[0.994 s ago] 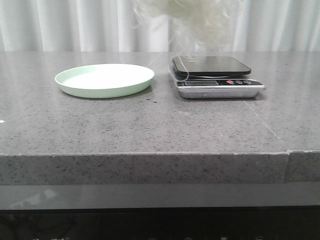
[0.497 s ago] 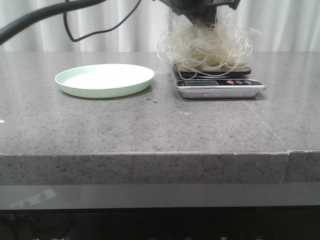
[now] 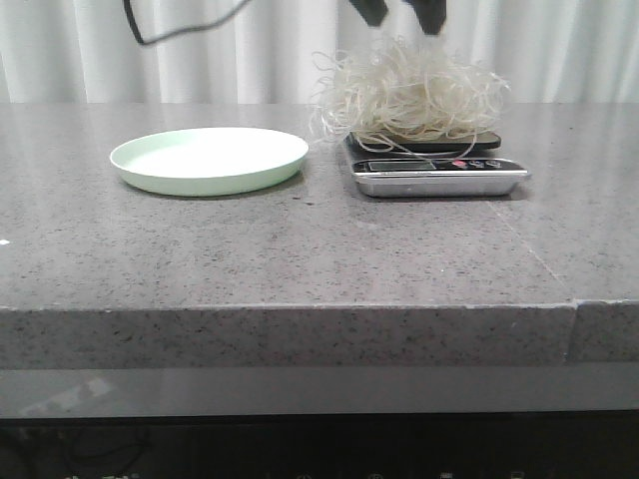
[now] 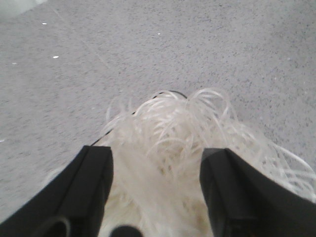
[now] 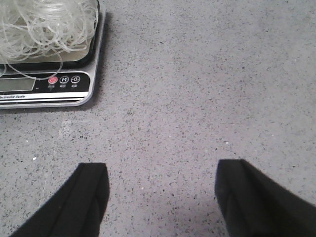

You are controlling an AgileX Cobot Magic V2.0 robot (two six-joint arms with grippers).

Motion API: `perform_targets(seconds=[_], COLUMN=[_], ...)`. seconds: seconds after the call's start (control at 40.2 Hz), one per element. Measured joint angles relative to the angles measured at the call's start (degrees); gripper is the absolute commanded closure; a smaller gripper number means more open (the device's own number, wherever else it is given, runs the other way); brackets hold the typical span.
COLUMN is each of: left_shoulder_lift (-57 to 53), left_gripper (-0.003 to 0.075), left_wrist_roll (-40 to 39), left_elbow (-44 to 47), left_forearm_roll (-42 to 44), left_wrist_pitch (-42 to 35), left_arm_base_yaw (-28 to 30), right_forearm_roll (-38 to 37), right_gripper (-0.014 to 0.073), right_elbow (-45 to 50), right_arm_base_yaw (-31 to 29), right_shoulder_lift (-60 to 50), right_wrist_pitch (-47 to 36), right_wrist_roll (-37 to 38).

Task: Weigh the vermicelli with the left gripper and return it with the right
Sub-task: 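Open the left gripper to drop the vermicelli onto the scale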

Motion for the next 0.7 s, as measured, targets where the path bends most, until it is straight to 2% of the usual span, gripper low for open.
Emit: perform_targets(seconds=[0.199, 0.323, 0.447, 0.696], left_shoulder_lift=[-8.9, -15.1, -22.2, -36.9], left_gripper=[0.0239, 0.0239, 0.0239, 0.0239], left_wrist_roll=[-1.1, -2.0, -2.3, -2.4], left_elbow=[-0.9, 1.3, 8.6, 30.8], left_forearm_roll=[2.1, 2.4, 2.5, 3.1], left_wrist_pitch=[6.5, 8.0, 5.9, -3.6], left_arm_base_yaw=[-0.1, -0.7, -2.7, -6.5], right_forearm_roll=[0.0, 0.0, 0.0, 0.0], right_gripper=[0.0022, 0.0022, 0.0022, 0.0022], right_elbow=[0.0, 0.0, 0.0, 0.0], right_arm_base_yaw=[0.0, 0.0, 0.0, 0.0], right_shoulder_lift=[0.0, 0.0, 0.0, 0.0], right_wrist_pitch=[0.0, 0.0, 0.0, 0.0], right_wrist_roll=[0.0, 0.0, 0.0, 0.0])
